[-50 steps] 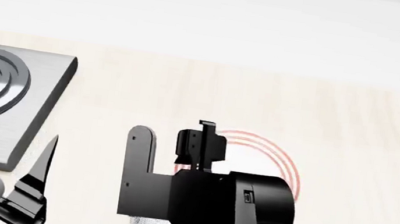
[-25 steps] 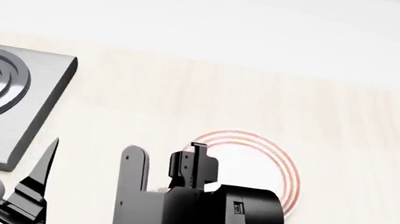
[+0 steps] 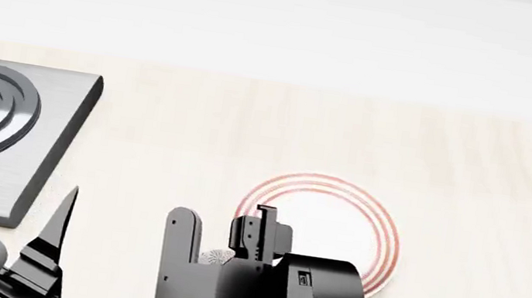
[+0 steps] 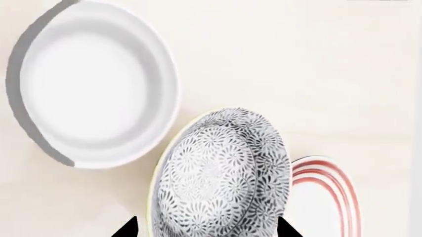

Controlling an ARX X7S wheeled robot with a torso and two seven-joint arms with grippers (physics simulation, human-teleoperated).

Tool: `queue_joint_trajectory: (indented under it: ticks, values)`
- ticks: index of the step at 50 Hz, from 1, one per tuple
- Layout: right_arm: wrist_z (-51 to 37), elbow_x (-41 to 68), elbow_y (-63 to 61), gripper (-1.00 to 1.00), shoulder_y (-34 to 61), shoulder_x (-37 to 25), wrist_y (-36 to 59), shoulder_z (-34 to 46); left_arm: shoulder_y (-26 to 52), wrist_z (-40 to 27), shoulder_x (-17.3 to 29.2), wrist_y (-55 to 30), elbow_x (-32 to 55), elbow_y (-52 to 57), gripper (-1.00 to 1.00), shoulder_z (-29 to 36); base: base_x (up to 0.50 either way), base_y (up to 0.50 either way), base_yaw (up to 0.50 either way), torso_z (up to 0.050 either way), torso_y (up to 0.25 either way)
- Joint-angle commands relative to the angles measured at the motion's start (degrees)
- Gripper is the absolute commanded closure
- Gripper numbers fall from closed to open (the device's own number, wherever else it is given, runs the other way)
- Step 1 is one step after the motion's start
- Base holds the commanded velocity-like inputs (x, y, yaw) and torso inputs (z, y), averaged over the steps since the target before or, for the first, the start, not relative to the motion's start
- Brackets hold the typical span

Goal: Pick the akita bowl between the plate and the ramekin and place it on the plate.

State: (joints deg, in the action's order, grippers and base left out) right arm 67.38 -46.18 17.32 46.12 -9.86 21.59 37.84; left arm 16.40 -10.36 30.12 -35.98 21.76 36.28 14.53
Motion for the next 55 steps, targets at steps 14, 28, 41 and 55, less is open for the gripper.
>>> queue_joint_trajectory:
  ticks: [14, 28, 41, 55]
  values:
    - [0.5, 0.9, 1.1, -1.0, -1.3, 0.6, 0.1, 2.1, -0.4, -0.1, 0.3, 0.3, 0.3, 0.1, -1.0, 0.0, 0.0, 0.0, 0.0, 0.0, 0.0]
    - [-1.4, 0.4, 0.9, 1.0, -0.4, -1.3, -1.7, 2.9, -0.1, -0.2, 0.4, 0.3, 0.4, -0.2, -1.0, 0.2, 0.0, 0.0, 0.0, 0.0, 0.0]
    - [1.5, -1.4, -4.5, 1.0, -0.1, -3.6, 0.5, 3.3, -0.1, -0.4, 0.6, 0.0, 0.4, 0.5, -1.0, 0.5, 0.0, 0.0, 0.0, 0.0, 0.0]
    - [3.6, -2.9, -8.5, 1.0, 1.4, -5.0, 2.3, 3.4, -0.5, -0.6, 1.0, 0.1, 0.7, 1.1, -1.0, 0.3, 0.0, 0.0, 0.0, 0.0, 0.001]
